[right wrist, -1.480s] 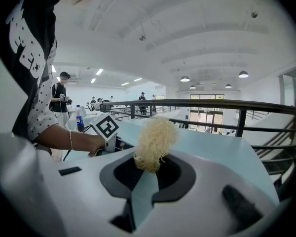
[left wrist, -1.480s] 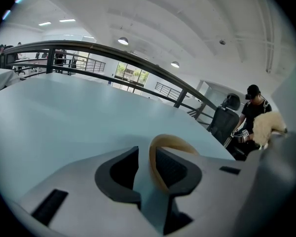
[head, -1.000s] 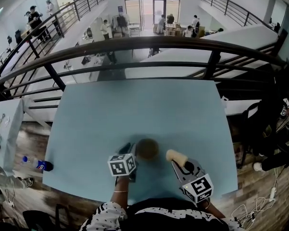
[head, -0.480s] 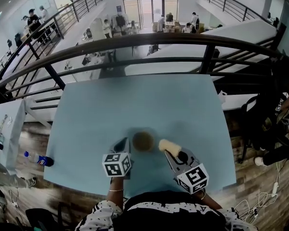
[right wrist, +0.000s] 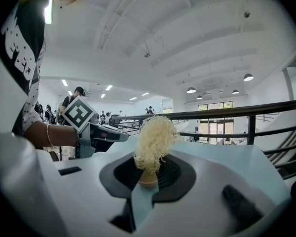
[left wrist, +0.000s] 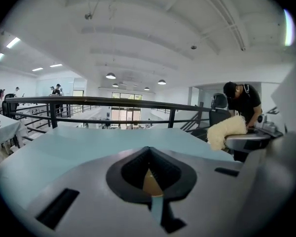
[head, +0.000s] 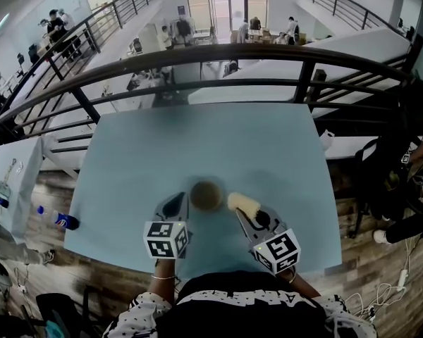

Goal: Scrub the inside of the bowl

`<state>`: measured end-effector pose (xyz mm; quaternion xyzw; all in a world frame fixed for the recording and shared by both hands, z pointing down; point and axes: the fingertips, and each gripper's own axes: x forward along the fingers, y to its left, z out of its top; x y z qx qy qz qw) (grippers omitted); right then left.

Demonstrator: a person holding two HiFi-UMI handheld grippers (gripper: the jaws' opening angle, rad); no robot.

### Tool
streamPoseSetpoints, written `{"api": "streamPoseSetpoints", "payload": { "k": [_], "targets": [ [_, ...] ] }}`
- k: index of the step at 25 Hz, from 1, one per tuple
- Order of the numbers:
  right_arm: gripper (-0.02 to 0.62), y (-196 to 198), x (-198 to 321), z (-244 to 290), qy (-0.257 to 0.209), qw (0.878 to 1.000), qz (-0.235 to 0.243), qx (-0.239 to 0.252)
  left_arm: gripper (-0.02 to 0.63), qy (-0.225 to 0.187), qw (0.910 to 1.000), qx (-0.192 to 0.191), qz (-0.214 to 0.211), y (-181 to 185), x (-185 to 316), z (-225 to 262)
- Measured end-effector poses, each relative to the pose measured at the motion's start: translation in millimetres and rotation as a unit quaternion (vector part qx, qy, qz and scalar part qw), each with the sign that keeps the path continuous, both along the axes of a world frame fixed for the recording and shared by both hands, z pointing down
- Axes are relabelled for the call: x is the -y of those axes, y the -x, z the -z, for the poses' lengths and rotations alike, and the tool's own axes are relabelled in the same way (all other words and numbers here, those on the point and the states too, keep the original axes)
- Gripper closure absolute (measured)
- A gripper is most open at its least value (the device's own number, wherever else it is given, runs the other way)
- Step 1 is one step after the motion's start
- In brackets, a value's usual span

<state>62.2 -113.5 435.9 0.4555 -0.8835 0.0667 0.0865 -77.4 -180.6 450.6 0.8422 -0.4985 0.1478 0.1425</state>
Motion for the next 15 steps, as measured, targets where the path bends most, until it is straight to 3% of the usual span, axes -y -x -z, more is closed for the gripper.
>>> {"api": "streamPoseSetpoints", "payload": {
  "k": [15],
  "targets": [
    [0.540,-35,-7,13,-0.022,0.999,0.000,0.023,0.591,-0.033,0.9994,0.007,0.002,-32,-38,32]
  ]
}}
